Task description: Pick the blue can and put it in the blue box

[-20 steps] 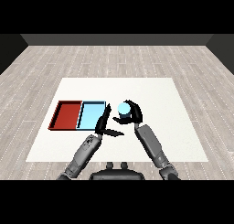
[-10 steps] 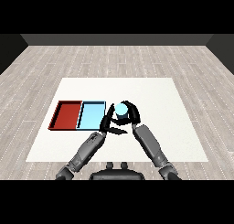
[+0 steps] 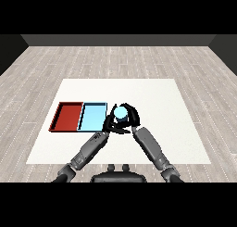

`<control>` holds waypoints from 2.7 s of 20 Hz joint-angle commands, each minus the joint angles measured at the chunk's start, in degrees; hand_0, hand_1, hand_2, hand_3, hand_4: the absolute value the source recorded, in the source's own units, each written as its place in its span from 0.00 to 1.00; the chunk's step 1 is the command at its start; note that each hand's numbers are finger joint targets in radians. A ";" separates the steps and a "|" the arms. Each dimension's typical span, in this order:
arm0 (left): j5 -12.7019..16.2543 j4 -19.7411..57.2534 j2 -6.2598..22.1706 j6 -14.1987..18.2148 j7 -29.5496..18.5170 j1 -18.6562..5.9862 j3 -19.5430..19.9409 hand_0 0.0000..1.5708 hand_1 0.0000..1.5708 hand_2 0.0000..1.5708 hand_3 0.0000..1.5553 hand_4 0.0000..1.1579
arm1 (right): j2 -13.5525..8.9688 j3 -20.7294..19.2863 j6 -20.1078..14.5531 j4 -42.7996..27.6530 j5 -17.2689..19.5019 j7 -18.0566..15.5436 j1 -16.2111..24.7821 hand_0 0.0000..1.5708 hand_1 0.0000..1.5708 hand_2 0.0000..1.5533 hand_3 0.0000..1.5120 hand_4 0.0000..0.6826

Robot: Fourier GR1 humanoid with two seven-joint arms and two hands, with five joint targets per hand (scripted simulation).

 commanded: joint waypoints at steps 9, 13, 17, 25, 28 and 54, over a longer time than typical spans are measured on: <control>-1.01 -1.72 0.01 0.95 3.41 -1.76 1.51 0.00 0.00 0.00 0.00 0.00 | -0.16 -0.92 2.58 -1.42 -0.35 0.09 1.92 0.91 0.91 0.94 0.91 0.78; 4.56 2.11 0.01 2.95 0.35 -4.89 -3.30 0.00 0.00 0.00 0.00 0.00 | 0.00 3.19 -0.11 0.12 -2.52 -1.18 0.82 0.93 0.93 0.94 0.90 0.77; 5.24 3.59 0.02 5.00 -1.81 -4.78 -5.91 0.00 0.00 0.00 0.00 0.00 | 0.00 4.53 -4.79 -0.46 -2.36 2.60 -4.63 0.92 0.92 0.93 0.90 0.76; 3.82 7.43 0.07 8.70 -1.10 -5.16 -5.48 0.00 0.00 0.00 0.00 0.40 | -0.05 7.55 -4.64 -4.56 -0.38 3.77 -0.94 0.92 0.92 0.93 0.90 0.74; 9.01 5.68 0.05 12.92 -2.21 -5.38 -7.25 0.92 0.92 0.93 0.86 0.94 | -0.04 5.11 -3.36 0.85 -2.99 0.29 -4.55 0.92 0.92 0.94 0.91 0.75; 2.78 2.24 0.02 18.74 4.84 -6.60 -5.77 1.00 1.00 1.00 0.95 0.99 | -0.01 5.49 -2.64 1.92 2.74 1.00 -1.39 0.00 0.00 0.00 0.00 0.00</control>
